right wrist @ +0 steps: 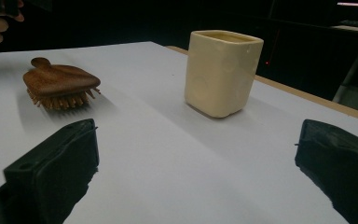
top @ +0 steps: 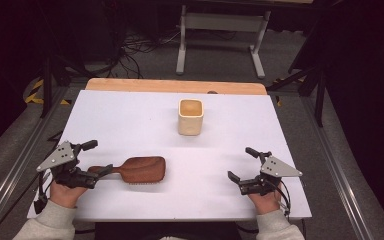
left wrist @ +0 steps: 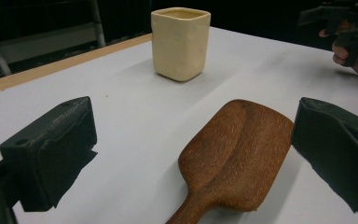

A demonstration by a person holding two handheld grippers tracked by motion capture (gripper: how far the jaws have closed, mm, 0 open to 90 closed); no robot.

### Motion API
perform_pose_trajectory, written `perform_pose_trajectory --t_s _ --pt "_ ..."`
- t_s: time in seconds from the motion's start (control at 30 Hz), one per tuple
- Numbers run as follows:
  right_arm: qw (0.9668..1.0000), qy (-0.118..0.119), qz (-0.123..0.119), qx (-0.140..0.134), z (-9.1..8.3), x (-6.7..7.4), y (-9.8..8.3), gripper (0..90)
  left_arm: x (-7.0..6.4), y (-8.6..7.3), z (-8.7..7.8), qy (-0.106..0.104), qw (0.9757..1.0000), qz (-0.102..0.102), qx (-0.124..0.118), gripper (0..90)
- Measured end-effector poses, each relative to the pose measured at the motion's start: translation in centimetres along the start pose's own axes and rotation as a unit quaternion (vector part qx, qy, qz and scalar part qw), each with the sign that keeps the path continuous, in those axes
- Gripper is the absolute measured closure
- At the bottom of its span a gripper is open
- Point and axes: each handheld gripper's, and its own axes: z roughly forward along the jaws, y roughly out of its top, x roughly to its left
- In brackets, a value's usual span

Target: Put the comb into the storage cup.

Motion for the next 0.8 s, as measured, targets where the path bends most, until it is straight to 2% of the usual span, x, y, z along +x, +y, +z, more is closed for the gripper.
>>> perform_pose_trajectory --t_s 0.2,0.43,0.6,0.67,0.7,0.8 --pt "1.0000 0.003 0.000 -0.002 0.1 0.0 0.0 0.2 0.2 0.9 0.4 -0.020 0.9996 0.011 0.018 1.3" --pt "1.0000 0.007 -0.004 0.001 0.1 0.2 0.1 0.2 0.5 2.0 0.9 -0.040 0.9975 0.032 0.049 2.8" --pt "0.9999 0.012 -0.004 0.001 0.1 0.4 0.2 0.2 0.7 2.6 1.2 -0.053 0.9948 0.045 0.075 4.1" --pt "0.9999 0.014 -0.007 0.000 0.2 0.4 0.2 0.1 0.8 3.0 1.4 -0.062 0.9928 0.052 0.089 4.6" --pt "0.9999 0.014 -0.007 0.000 0.2 0.4 0.2 0.1 0.8 3.0 1.4 -0.062 0.9928 0.052 0.089 4.8" --pt "0.9998 0.019 -0.010 0.000 0.1 0.5 0.4 0.2 0.9 3.4 1.6 -0.069 0.9899 0.062 0.107 5.7"
